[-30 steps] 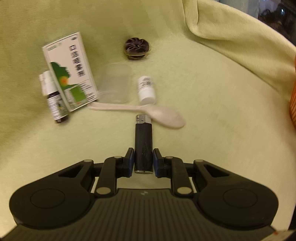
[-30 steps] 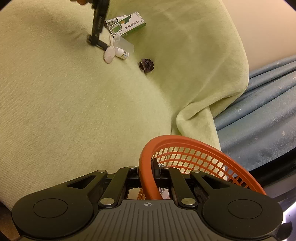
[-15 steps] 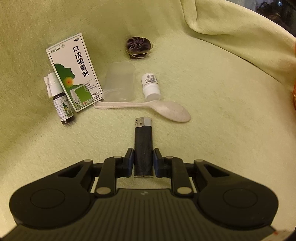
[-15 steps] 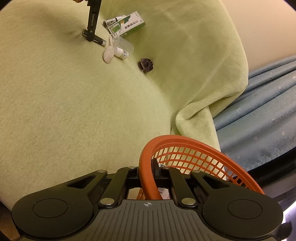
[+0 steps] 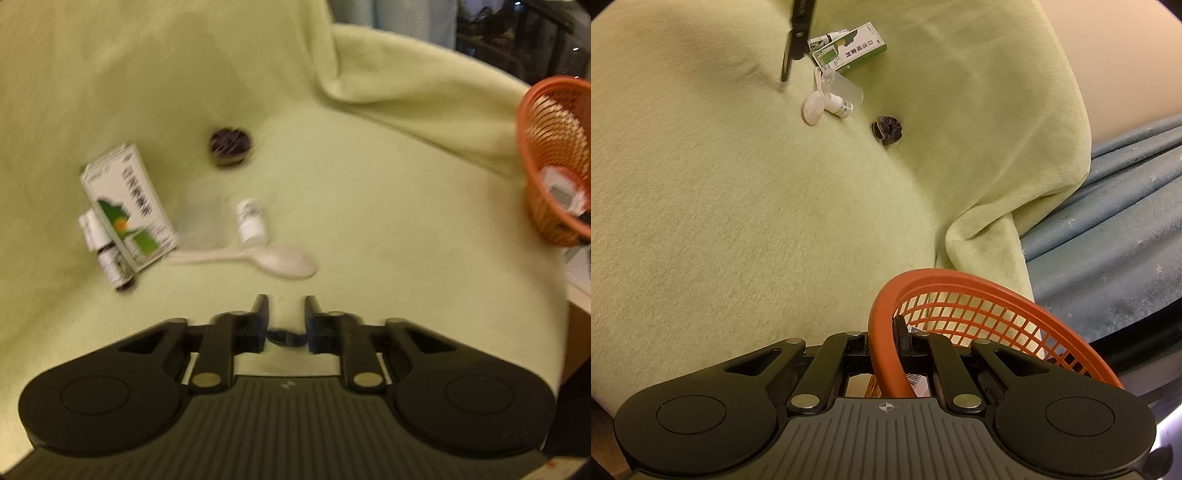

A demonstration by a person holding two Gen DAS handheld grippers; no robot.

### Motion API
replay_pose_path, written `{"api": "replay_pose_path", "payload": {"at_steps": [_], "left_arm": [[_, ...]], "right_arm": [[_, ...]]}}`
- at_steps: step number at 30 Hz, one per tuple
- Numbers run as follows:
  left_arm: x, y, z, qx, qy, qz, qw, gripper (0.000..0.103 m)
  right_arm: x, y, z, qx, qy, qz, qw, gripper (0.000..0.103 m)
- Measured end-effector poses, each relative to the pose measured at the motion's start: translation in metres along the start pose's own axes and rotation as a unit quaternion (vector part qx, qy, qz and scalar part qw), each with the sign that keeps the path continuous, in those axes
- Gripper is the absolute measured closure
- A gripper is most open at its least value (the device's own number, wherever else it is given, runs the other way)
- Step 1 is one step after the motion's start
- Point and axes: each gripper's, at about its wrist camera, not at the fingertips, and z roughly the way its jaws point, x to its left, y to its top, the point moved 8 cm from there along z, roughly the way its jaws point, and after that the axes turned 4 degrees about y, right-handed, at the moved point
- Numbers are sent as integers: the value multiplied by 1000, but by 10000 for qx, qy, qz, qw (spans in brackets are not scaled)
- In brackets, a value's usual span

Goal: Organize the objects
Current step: 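Lift the lighter with the left tool and adjust the grip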

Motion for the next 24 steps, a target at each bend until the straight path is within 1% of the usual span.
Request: {"api": "replay_pose_path", "payload": {"at_steps": [2, 4, 6, 8, 10, 12, 14, 15, 17, 18, 20, 22, 24], "left_arm": [[-5, 10, -6, -79, -96, 43, 9999, 103], [-9, 16, -9, -74, -206, 113, 9997, 103], [-8, 16, -11, -75, -199, 193, 9996, 103], [-1, 12, -10, -25, -166, 130, 9998, 103], [11, 2, -8, 56, -38, -4, 10000, 98], [19, -11, -6, 151, -2, -202, 9997, 96], [17, -23, -2, 230, -93, -360, 9990, 88], [13, -30, 1, 274, -152, -408, 9987, 87], [2, -43, 8, 398, -214, -405, 9982, 78], [-4, -49, 13, 461, -204, -377, 9980, 76], [-15, -61, 23, 571, -117, -230, 9980, 67], [-20, -71, 30, 633, -52, -128, 9979, 66], [-20, -75, 29, 533, -7, -8, 9986, 64]], "right_arm": [[0, 0, 0, 0, 0, 3, 10000, 101], [0, 0, 0, 0, -1, 7, 10000, 101], [0, 0, 0, 1, 0, 1, 10000, 101], [1, -1, 0, -3, -7, 15, 10000, 101], [1, -1, 0, -13, -14, 19, 10000, 101], [2, -1, 0, -22, -10, 1, 10000, 101], [2, -1, 0, -27, -3, 6, 10000, 101], [2, 0, 0, -29, -1, 15, 10000, 101], [3, 0, 0, -32, 8, 13, 10000, 101], [3, 0, 1, -31, 15, 9, 10000, 101], [3, 0, 1, -25, 24, 1, 10000, 101], [2, 0, 1, -19, 22, -5, 10000, 101], [2, 0, 0, -18, 13, -6, 10000, 101]]}}
